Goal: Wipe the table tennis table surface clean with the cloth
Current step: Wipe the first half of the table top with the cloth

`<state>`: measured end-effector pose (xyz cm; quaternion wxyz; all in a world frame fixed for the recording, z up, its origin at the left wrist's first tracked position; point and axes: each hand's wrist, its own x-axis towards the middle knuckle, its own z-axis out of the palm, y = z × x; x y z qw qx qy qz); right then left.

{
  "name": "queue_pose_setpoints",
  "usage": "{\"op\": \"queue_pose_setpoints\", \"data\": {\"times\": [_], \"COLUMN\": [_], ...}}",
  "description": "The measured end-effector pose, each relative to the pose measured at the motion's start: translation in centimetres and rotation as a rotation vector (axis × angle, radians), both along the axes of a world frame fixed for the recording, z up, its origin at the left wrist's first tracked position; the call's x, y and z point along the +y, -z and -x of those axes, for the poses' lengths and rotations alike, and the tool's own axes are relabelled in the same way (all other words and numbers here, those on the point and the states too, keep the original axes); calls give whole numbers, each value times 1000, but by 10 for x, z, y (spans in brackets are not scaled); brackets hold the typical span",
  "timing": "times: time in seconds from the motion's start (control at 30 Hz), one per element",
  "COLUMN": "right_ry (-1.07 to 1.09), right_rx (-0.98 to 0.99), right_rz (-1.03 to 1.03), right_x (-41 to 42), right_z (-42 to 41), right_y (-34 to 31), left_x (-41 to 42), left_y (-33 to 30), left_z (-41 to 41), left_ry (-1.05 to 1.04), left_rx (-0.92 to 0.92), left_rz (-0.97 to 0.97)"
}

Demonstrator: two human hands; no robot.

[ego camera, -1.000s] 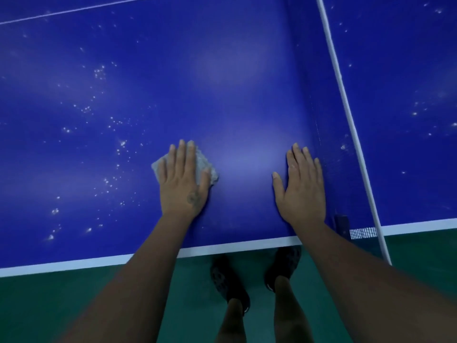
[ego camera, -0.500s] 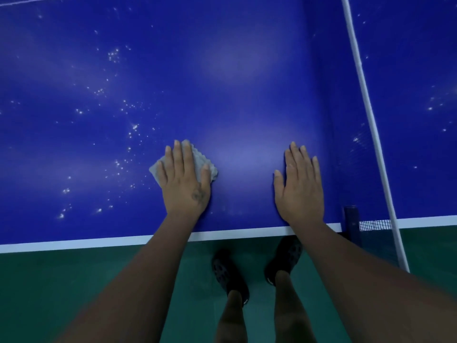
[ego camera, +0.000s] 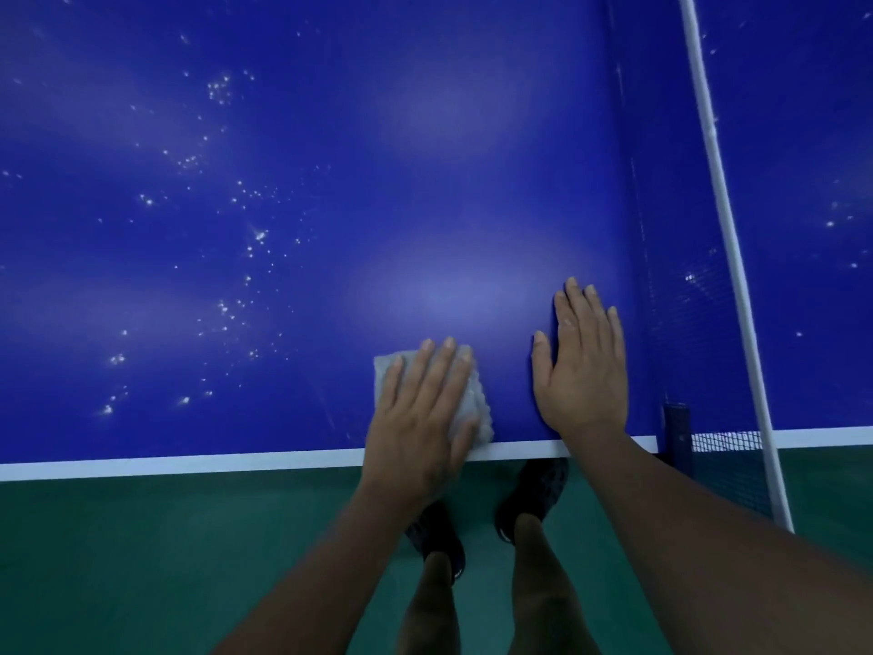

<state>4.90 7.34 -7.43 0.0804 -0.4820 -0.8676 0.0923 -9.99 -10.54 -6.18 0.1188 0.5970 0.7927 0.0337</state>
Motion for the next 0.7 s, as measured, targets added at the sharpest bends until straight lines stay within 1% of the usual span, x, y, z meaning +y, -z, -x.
{"op": "queue_pose_setpoints", "data": {"times": [0.1, 0.2, 0.27, 0.33, 0.4, 0.47, 0.53, 0.6, 0.7], "right_ry": [2, 8, 11, 7, 8, 8, 6, 5, 9], "right_rx": [15, 10, 33, 51, 37, 21, 23, 28, 16], "right_rz": [-14, -25, -33, -35, -26, -14, -10, -13, -6], "right_x": [1, 0, 0, 1, 2, 1, 1, 2, 0], "right_z": [0, 0, 0, 0, -1, 0, 0, 1, 1], "right_y": [0, 2, 3, 3, 3, 1, 0, -1, -2], "left_x": [30, 72, 89, 88, 67, 40, 24, 28, 49], "left_y": [7, 11, 9, 5, 1, -1, -1, 3, 10], "left_z": [41, 51, 31, -1, -32, -47, -42, -20, 29], "left_ry": [-170, -278, -253, -155, -65, -25, 8, 16, -104], "left_rx": [40, 43, 8, -23, -34, -49, -57, -34, 20], "left_rz": [-49, -67, -77, -70, -42, -51, -66, -56, -75]}}
